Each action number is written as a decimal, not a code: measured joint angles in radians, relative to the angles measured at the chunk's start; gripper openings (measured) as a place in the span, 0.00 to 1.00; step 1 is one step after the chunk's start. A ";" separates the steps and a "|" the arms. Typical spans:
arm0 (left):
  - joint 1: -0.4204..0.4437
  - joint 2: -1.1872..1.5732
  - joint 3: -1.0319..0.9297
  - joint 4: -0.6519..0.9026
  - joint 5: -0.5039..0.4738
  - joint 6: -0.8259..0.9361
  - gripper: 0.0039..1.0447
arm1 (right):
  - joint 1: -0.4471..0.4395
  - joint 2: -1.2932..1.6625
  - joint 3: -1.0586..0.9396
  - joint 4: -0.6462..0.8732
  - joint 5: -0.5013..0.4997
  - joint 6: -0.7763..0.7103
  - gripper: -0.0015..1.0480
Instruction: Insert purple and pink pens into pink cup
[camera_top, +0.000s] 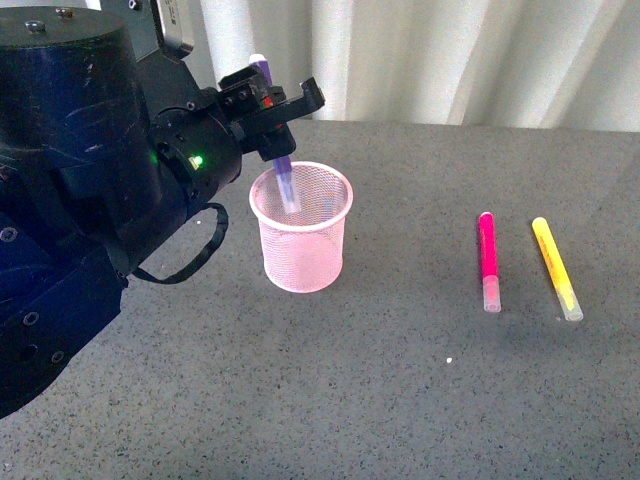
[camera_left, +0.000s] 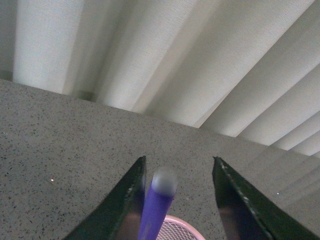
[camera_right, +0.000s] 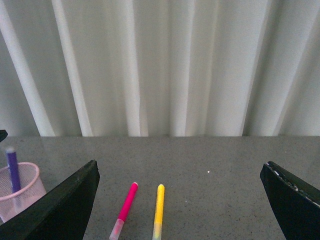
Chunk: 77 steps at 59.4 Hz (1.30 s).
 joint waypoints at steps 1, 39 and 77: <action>-0.001 0.000 0.000 0.000 0.000 0.000 0.48 | 0.000 0.000 0.000 0.000 0.000 0.000 0.93; 0.140 -0.215 -0.049 -0.218 0.074 0.005 0.94 | 0.000 0.000 0.000 0.000 0.000 0.000 0.93; 0.328 -0.939 -0.357 -0.790 -0.014 0.057 0.94 | 0.000 0.000 0.000 0.000 0.000 0.000 0.93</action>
